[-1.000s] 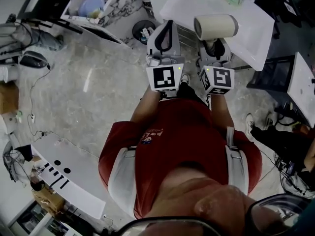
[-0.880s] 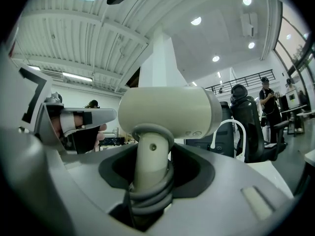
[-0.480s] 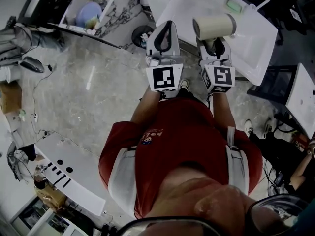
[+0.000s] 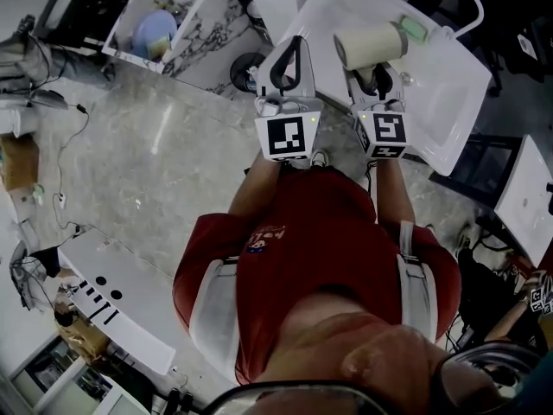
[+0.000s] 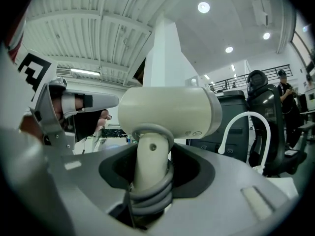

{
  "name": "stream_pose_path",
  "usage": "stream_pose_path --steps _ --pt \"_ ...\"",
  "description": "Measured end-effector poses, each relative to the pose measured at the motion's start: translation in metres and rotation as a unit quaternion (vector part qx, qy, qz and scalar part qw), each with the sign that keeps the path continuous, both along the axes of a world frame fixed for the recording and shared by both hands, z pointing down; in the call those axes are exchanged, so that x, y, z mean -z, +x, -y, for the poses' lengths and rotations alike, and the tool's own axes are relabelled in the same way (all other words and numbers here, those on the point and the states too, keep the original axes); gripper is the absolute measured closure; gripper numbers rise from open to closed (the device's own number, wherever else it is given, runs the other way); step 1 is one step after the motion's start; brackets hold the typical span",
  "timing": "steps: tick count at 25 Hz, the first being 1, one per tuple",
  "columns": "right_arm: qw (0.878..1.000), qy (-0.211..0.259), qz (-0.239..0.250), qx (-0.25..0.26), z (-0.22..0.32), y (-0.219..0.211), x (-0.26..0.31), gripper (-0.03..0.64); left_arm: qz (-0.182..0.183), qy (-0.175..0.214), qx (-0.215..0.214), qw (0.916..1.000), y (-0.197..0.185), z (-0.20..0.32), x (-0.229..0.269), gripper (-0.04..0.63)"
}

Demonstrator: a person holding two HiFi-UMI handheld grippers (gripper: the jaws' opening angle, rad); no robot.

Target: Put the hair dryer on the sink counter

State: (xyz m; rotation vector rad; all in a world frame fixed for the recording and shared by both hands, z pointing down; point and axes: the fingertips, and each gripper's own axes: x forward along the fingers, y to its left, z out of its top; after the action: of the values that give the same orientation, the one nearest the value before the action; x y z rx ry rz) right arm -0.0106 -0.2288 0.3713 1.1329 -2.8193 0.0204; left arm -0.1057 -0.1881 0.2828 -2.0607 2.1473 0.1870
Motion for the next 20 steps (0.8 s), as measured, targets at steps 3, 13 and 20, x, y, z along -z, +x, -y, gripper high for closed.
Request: stream_pose_path --steps 3,13,20 --pt "1.0 -0.002 -0.002 0.016 0.014 -0.006 -0.004 0.433 0.001 -0.002 0.01 0.9999 -0.003 0.011 -0.002 0.594" --pt "0.998 -0.013 -0.032 0.055 0.051 -0.033 -0.033 0.434 -0.009 -0.011 0.036 0.9993 -0.029 0.035 -0.013 0.594" --pt "0.995 -0.032 -0.046 0.08 0.082 -0.069 -0.062 0.434 -0.016 -0.021 0.035 0.999 -0.057 0.063 -0.028 0.594"
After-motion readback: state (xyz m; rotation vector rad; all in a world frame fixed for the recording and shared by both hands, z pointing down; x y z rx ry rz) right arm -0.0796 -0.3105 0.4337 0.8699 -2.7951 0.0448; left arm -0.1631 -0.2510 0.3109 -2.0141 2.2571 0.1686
